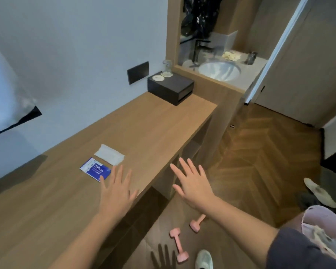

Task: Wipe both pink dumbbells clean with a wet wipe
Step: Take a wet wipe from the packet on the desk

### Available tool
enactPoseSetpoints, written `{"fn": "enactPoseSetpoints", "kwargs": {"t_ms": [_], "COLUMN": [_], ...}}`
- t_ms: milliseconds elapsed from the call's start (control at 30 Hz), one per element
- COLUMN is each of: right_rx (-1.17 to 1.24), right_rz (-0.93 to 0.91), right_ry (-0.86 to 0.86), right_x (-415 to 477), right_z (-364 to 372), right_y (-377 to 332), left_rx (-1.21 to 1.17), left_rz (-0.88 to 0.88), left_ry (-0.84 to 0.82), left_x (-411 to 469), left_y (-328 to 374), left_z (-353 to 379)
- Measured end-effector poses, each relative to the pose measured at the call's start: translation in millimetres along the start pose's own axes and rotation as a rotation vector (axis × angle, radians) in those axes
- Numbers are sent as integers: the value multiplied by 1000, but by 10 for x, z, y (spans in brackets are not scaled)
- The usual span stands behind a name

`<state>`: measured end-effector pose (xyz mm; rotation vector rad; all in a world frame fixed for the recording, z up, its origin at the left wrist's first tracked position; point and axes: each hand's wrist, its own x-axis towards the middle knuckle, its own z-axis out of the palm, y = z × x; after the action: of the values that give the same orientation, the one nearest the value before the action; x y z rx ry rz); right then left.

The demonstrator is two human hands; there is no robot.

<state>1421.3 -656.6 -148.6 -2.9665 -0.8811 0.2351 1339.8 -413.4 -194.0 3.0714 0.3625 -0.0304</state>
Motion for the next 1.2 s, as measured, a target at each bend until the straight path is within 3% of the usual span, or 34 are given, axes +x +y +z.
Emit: {"fn": "enactPoseSetpoints", "kwargs": {"t_ms": [300,467,667,1000,1200], "right_rx": [-13,-60,-23,9,23], "right_rz": [-442,-602,-620,-719,-720], "right_ry": [-142,-197,-178,-193,-158], "right_x": [1404,1973,2494,3373,3609], "right_z": [85,168,274,677,837], "right_y": [210,-39,-481,-1275,-1491], "left_rx": [-16,6,3,-164,-142], "left_rz": [-428,-540,-561,-624,-648], "left_ry": [-133,-163,-195,148,12], "left_x": [380,559,916,1429,1562], "left_y": [227,-74,-462,-782,-812], "left_z": [-2,47,186,585,729]}}
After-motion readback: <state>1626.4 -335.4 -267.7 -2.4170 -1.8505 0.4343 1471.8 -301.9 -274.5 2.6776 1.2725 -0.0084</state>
